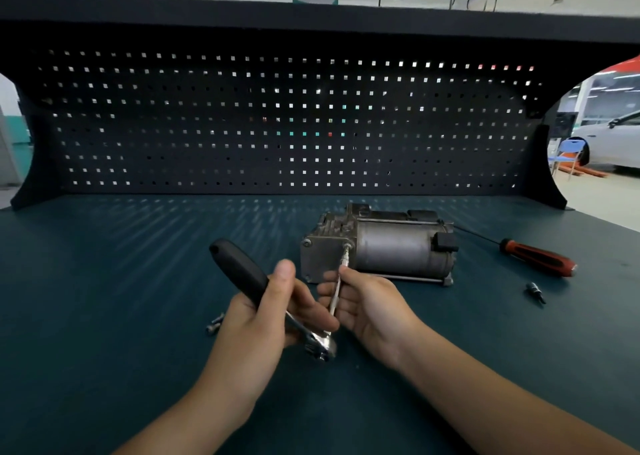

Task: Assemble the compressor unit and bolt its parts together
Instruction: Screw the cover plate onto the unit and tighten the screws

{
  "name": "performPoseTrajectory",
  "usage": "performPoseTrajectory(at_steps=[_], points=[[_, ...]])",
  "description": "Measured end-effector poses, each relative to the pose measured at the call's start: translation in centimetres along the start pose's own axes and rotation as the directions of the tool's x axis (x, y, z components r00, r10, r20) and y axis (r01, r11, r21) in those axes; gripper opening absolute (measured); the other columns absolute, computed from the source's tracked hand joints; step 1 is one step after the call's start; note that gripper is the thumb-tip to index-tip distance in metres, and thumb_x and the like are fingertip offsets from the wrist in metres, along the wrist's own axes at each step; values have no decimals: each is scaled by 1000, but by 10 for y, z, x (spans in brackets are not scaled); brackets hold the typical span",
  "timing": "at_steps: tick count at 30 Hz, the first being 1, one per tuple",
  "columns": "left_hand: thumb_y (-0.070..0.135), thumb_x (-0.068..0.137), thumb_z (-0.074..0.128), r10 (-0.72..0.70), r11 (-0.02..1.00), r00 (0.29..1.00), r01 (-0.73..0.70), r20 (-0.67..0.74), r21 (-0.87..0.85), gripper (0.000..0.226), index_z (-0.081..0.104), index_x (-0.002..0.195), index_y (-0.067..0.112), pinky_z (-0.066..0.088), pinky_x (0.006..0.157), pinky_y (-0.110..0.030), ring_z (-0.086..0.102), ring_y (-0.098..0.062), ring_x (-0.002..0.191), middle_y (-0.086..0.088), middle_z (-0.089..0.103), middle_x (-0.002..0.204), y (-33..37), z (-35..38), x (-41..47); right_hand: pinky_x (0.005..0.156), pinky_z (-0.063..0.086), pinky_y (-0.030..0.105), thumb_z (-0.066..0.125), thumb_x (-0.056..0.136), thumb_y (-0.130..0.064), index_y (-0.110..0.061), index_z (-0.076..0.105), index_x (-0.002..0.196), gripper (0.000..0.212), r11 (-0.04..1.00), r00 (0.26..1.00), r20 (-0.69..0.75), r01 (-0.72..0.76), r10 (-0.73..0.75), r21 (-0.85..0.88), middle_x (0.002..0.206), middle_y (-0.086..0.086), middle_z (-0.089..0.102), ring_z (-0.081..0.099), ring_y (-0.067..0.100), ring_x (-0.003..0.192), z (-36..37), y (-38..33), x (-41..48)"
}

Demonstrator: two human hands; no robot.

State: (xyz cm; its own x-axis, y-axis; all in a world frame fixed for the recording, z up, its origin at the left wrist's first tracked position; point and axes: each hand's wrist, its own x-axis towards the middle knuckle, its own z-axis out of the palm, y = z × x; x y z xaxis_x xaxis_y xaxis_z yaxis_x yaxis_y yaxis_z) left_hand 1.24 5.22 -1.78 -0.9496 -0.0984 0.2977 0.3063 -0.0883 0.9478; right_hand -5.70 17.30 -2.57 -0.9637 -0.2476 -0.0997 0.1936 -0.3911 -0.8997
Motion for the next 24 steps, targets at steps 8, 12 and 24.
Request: performPoseTrajectory(at_steps=[8,12,24], points=[[64,58,43,-272,921,961,277,58,-274,60,56,82,11,54,57,-38,71,-23,74,-19,72,83,2,-1,4,42,47,16,43,97,-16,-2,59,81,27,1000,1000,-28,4,-4,20,54,5,66,62,11,45,2,-1,2],[67,53,46,-366,855,928,367,77,-367,66,58,92,15,56,60,-42,70,-18,89,-6,73,96,6,-1,3,43,49,18,45,97,-17,-1,59,82,26,1000,999,-48,6,-6,7,56,6,66,63,13,46,4,-1,3],[36,71,64,-476,757,857,513,195,-406,38,66,97,9,48,40,-22,61,-15,50,-18,70,77,1,13,1,32,34,15,52,94,-23,-5,61,84,22,996,982,-189,-29,12,-89,61,1,69,59,9,44,10,-7,0]])
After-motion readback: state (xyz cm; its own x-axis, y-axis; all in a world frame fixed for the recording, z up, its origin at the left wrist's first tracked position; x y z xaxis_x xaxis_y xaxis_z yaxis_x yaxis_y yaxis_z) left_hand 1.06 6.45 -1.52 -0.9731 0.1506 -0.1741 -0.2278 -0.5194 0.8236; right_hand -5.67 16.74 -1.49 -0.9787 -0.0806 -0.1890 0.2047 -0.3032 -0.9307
